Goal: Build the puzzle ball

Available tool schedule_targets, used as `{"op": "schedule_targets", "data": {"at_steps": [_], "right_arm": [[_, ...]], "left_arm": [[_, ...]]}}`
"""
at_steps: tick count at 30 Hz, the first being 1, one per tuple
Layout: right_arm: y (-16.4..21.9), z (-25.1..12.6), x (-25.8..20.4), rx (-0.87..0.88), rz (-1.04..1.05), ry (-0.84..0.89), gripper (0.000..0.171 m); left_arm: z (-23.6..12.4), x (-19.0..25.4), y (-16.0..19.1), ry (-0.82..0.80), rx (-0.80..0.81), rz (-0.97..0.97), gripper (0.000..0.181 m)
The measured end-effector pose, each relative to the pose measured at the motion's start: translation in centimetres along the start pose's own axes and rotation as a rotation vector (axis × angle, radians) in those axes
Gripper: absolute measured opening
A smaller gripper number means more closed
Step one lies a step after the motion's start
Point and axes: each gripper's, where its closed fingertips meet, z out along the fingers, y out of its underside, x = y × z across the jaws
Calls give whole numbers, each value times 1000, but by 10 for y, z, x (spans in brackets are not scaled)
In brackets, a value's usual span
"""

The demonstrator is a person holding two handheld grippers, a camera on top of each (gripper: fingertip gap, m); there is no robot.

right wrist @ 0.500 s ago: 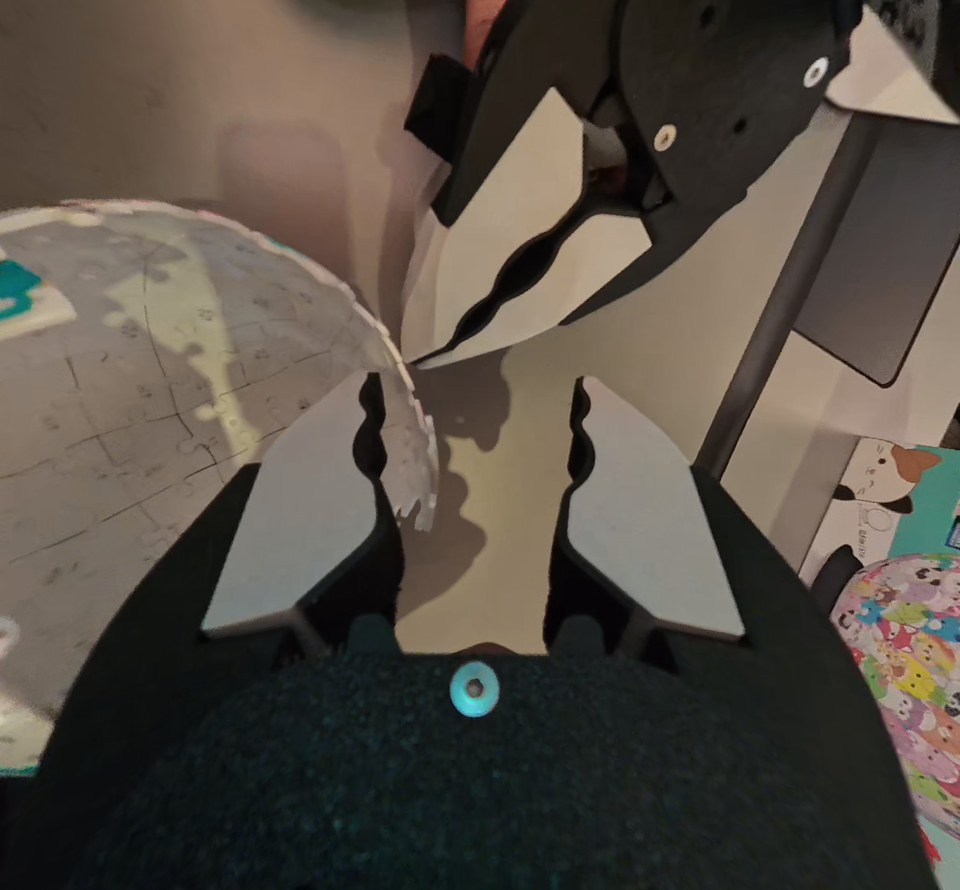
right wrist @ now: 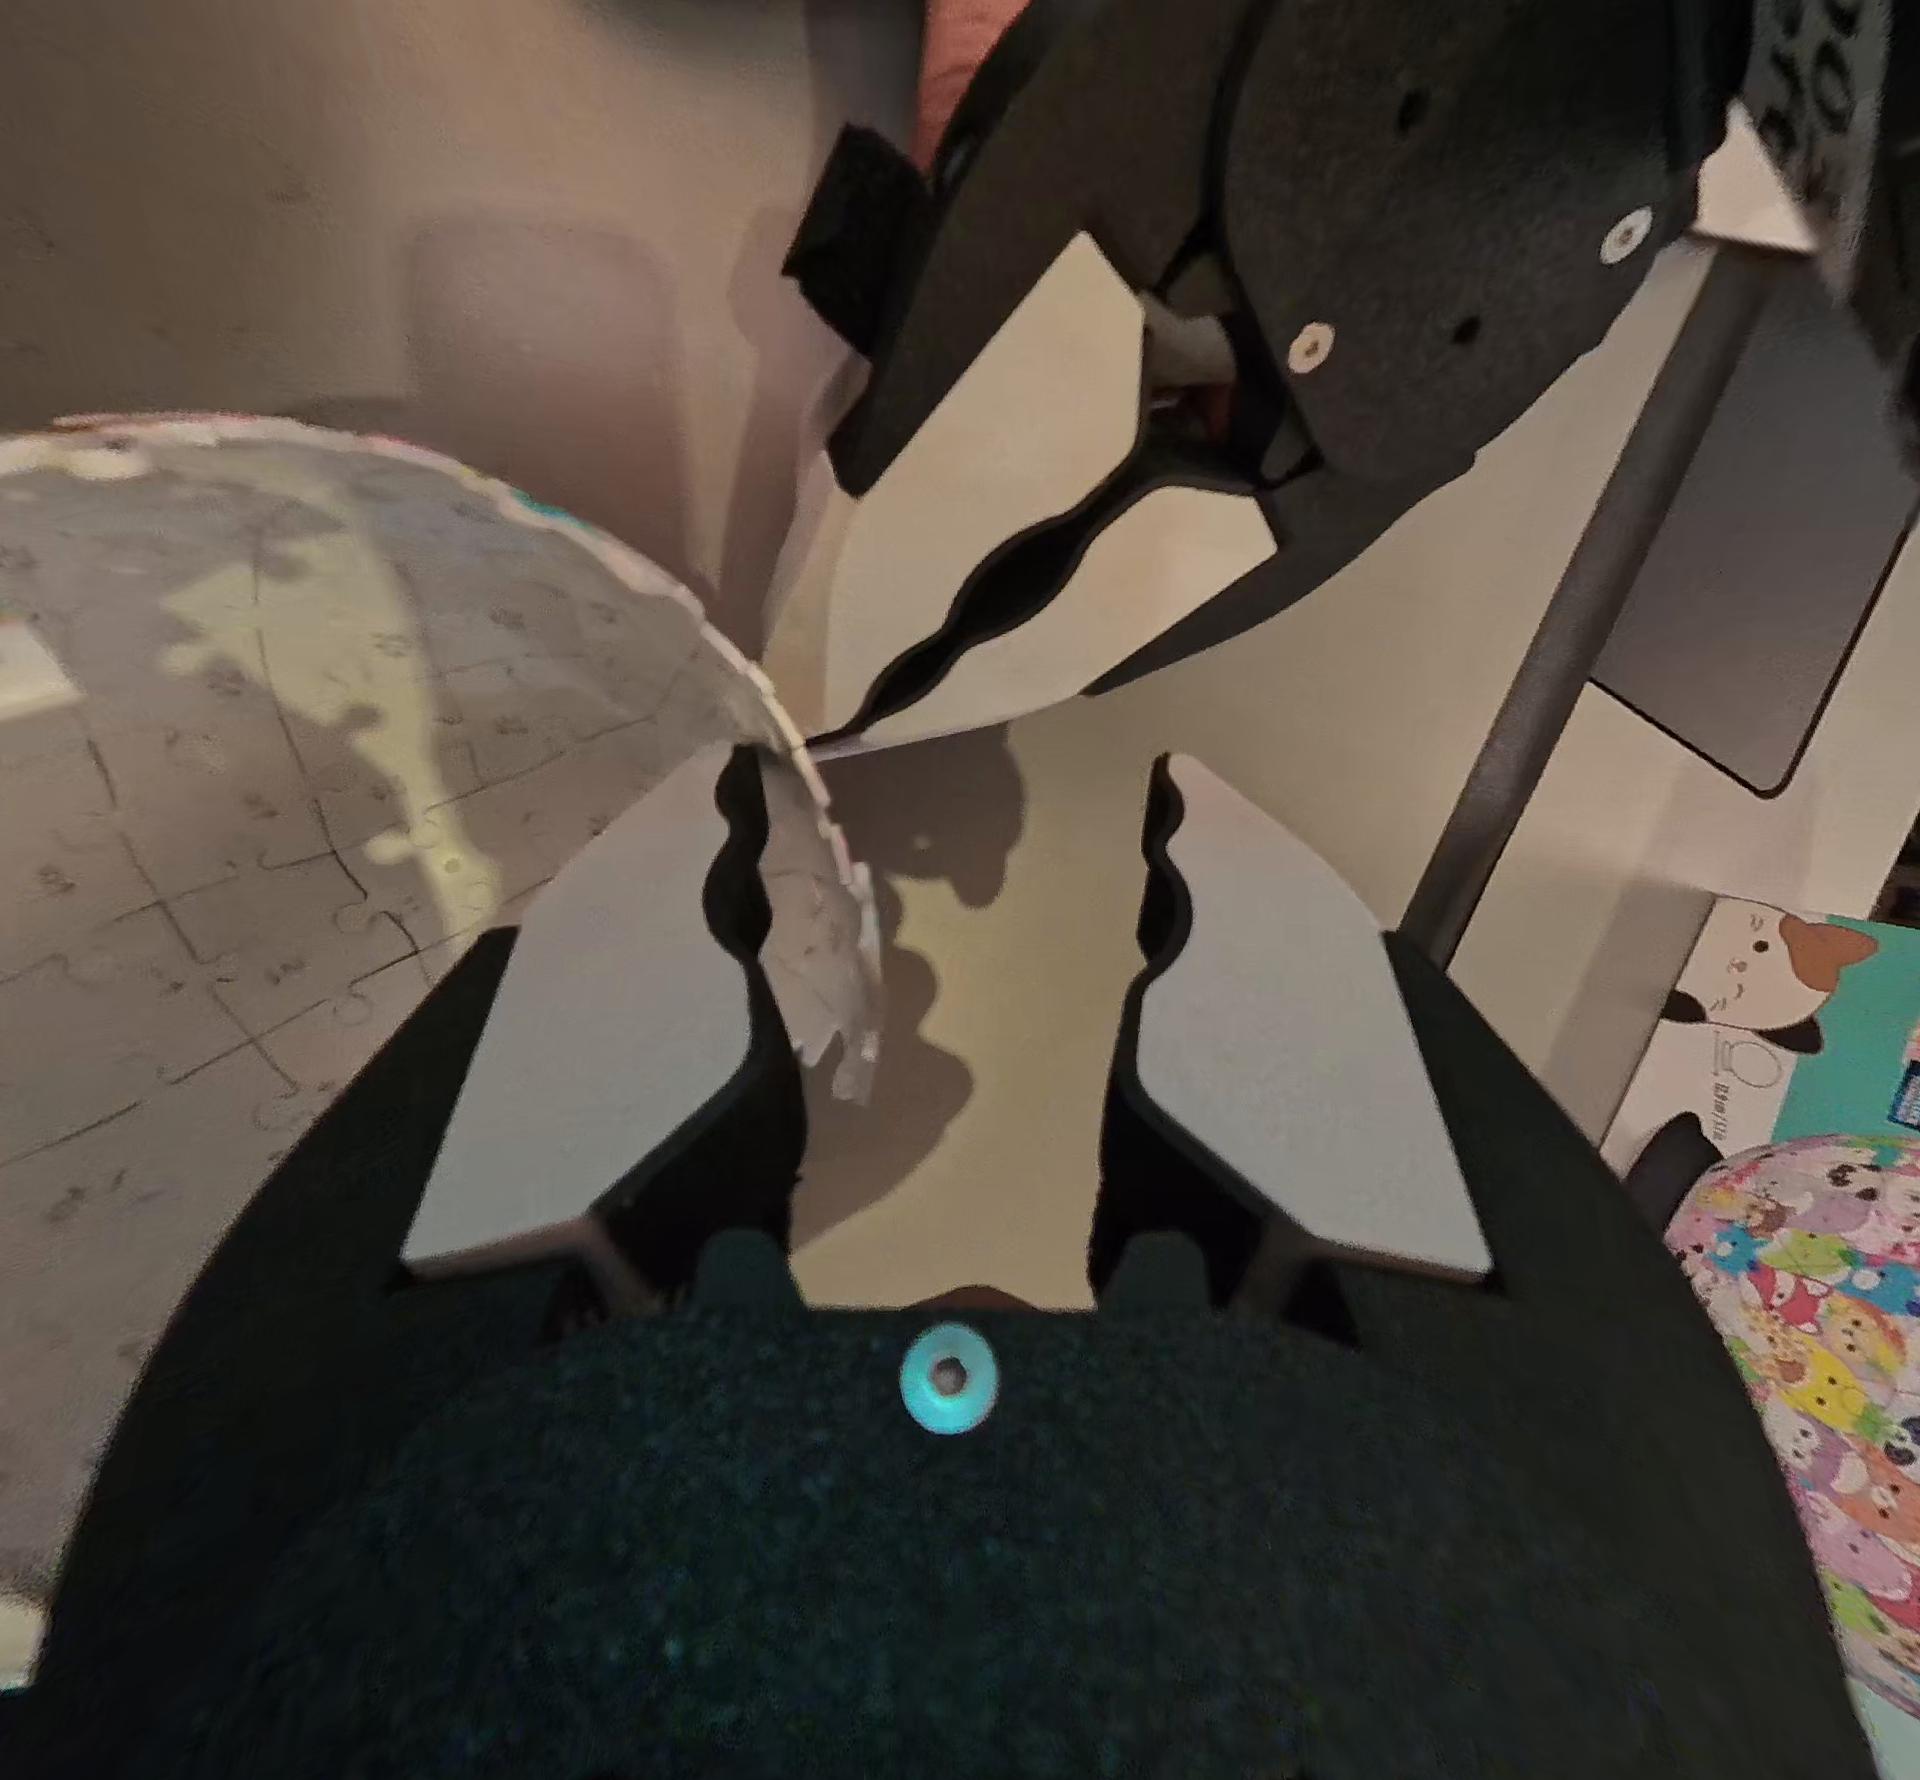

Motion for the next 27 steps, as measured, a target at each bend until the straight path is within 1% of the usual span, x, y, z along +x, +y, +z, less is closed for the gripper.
{"op": "schedule_targets", "data": {"at_steps": [2, 8, 12, 15, 20, 27], "right_arm": [[-1, 1, 2, 3, 12, 6, 71], [-4, -2, -1, 27, 6, -7, 70], [-1, 0, 2, 11, 14, 5, 71], [-1, -3, -1, 17, 5, -11, 71], [-3, -12, 4, 36, 11, 17, 69], [-3, -9, 5, 29, 13, 24, 70]], "left_arm": [[1, -1, 1, -3, -6, -1, 0], [0, -1, 0, 1, 0, -5, 0], [1, 0, 1, -8, -9, 6, 0], [0, -1, -1, -10, 6, 3, 0], [-2, -1, -6, -10, 34, 13, 0], [-1, -1, -8, -9, 40, 22, 0]]}}
